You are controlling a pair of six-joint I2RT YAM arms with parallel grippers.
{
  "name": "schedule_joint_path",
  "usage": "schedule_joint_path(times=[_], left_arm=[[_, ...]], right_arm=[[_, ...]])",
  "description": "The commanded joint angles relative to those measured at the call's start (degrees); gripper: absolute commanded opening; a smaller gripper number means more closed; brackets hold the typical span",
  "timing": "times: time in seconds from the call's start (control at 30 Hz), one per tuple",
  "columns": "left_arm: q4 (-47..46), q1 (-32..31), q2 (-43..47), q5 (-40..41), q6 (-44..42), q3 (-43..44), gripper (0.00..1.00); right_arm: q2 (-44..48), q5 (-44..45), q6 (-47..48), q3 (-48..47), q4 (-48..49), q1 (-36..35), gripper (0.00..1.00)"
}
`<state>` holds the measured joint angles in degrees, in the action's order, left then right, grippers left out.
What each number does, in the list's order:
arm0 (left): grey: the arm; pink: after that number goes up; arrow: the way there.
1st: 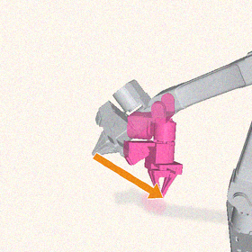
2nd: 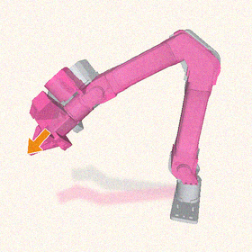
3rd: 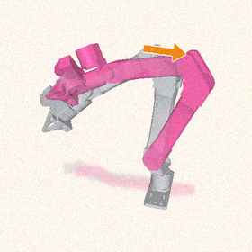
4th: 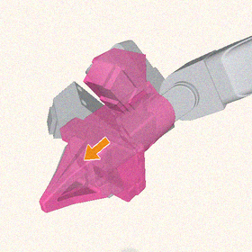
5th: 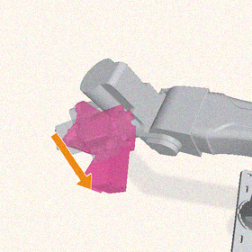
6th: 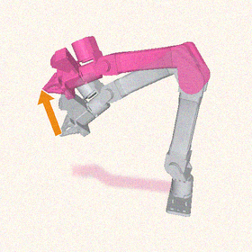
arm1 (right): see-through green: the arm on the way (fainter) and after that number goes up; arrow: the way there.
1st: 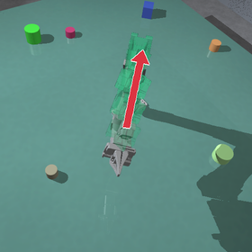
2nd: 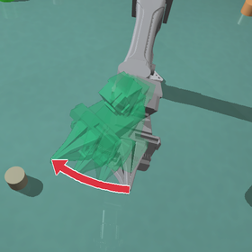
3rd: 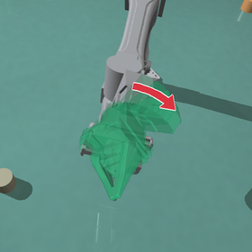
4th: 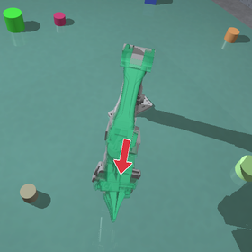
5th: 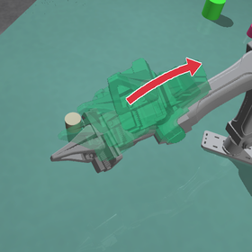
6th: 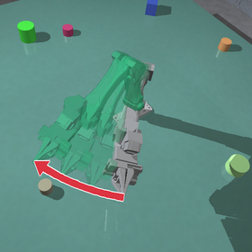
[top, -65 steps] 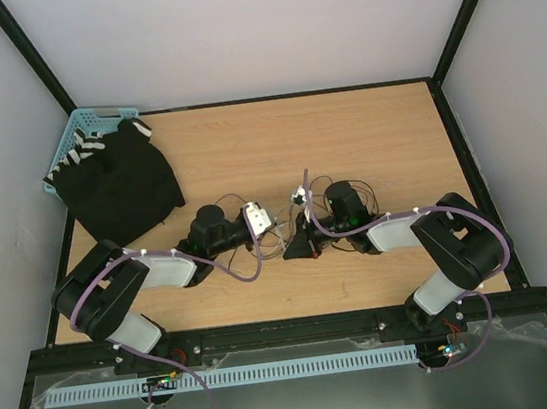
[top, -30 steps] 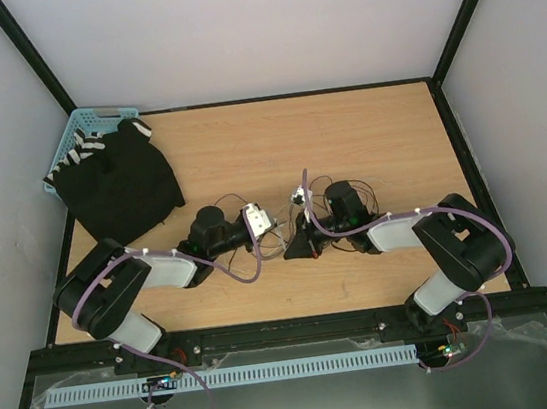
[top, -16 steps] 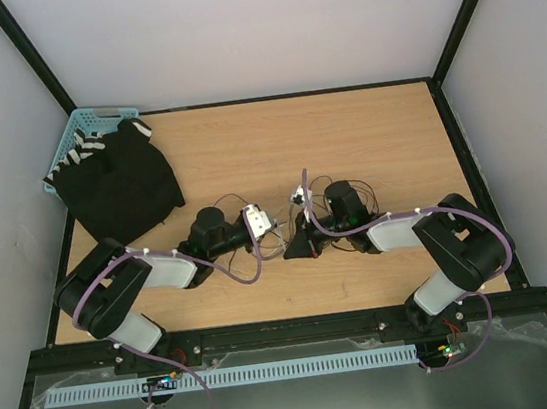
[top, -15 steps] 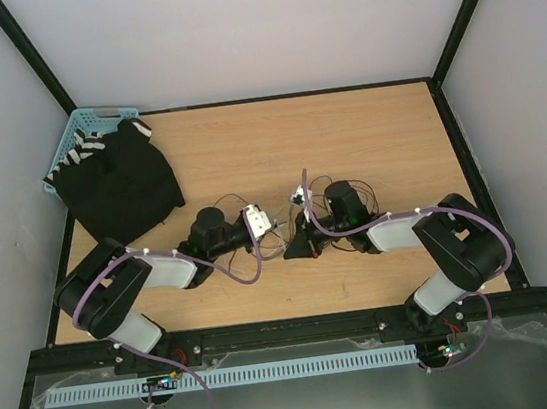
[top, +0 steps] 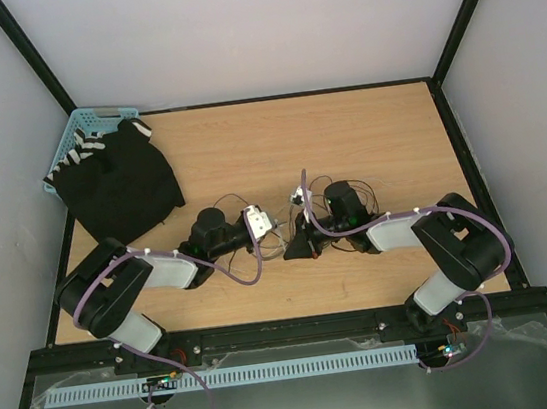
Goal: Zip-tie the wires
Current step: Tie the cable at the center of the board.
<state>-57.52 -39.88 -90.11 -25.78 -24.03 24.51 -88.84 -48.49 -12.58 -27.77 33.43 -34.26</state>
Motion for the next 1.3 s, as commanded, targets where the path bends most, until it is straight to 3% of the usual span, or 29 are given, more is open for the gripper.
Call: schedule_joint_path(times=[0.0,0.5,1.27], left_arm=[[-2.60,0.02,-0.43,0.64,-0.68,-0.14,0.00],[-3.11,-0.76,-0.40,1.01,-3.22,-0.85,0.00],[-5.12,-4.59,-1.13,7.78,-11.01,-2.71,0.00]], right_arm=[[-0.46,-0.82,0.81,-0.79,-0.76,-0.46,0.00],[-0.44,-0.95,0.16,-1.30,-0.65,-0.46,0.00],[0.77,-2.11,-2.41,-3.34,-3.81,-0.21,0.00]])
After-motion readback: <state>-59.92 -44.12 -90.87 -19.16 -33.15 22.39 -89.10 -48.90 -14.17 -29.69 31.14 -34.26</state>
